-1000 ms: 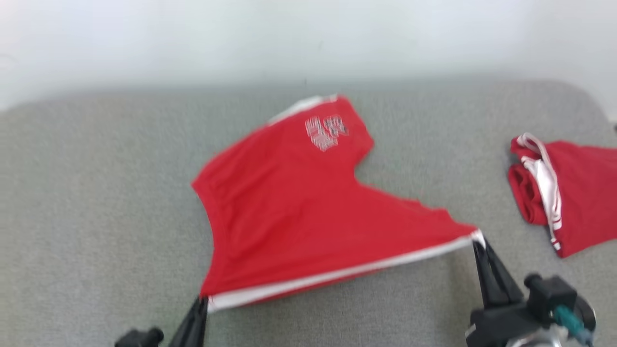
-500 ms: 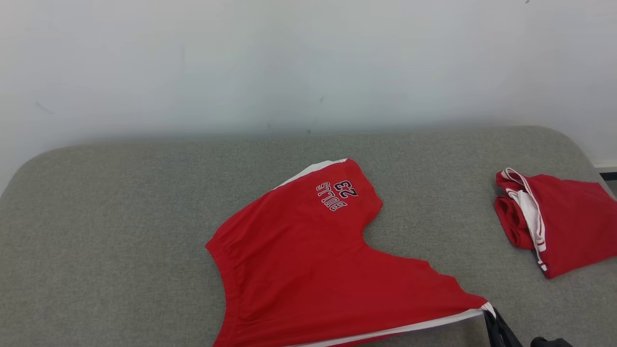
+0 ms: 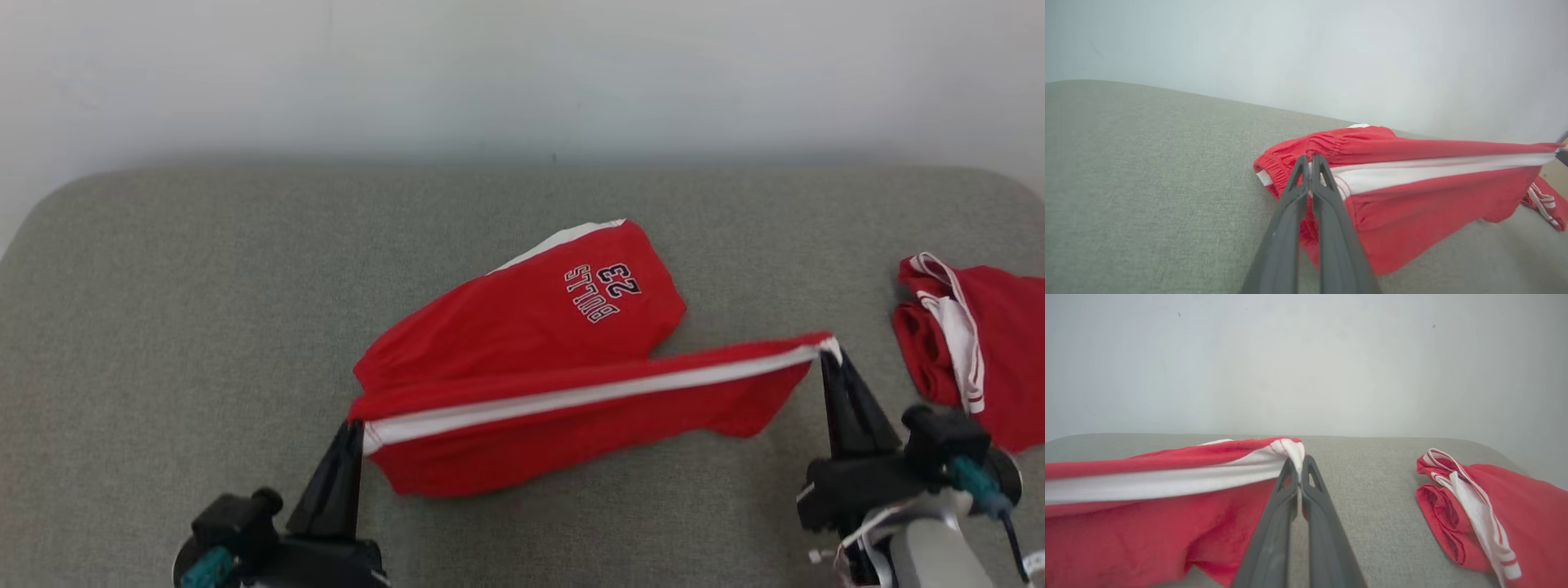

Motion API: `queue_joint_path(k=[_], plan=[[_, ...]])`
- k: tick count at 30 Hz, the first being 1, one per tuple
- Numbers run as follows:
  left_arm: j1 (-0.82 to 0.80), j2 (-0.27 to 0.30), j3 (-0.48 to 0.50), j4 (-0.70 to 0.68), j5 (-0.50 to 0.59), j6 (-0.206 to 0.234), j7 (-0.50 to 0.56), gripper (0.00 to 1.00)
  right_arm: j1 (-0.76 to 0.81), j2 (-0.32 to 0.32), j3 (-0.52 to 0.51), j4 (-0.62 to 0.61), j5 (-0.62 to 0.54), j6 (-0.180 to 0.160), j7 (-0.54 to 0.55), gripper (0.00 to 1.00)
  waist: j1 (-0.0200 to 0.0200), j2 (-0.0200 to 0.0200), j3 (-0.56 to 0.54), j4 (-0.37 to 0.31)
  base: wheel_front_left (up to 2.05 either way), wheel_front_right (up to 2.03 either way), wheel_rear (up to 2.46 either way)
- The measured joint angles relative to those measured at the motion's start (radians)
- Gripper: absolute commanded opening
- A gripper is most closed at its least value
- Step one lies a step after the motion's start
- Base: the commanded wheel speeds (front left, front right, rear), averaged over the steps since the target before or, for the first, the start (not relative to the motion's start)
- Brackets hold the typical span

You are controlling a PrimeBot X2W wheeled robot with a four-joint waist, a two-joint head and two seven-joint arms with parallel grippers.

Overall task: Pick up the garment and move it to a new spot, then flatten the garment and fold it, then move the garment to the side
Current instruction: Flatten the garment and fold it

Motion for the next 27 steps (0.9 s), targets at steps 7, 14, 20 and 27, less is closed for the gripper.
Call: queue_joint_path(k=[7, 14, 20, 27], plan=[[-0.189, -0.002, 0.003, 0.032, 0.011, 0.000, 0.000, 0.00, -0.286, -0.022, -0.004, 0.156, -0.046, 0.000, 0.000, 0.00, 0.0002, 0.0001, 0.106, 0.037, 0.00, 0.00, 0.00], [-0.327, -0.028, -0.003, 0.085, 0.025, 0.001, 0.000, 0.00, -0.539, -0.063, 0.037, 0.328, -0.101, 0.000, 0.000, 0.00, 0.0002, 0.0002, 0.222, 0.088, 0.00, 0.00, 0.00], [-0.384, -0.046, 0.000, 0.104, 0.025, 0.001, 0.000, 0.00, -0.679, -0.073, 0.079, 0.436, -0.137, -0.001, 0.000, 0.00, 0.0001, 0.0002, 0.294, 0.129, 0.00, 0.00, 0.00], [-0.422, -0.059, 0.001, 0.119, 0.034, 0.001, 0.000, 0.00, -0.784, -0.083, 0.091, 0.512, -0.178, -0.001, 0.000, 0.00, 0.0000, 0.0002, 0.354, 0.175, 0.00, 0.00, 0.00]])
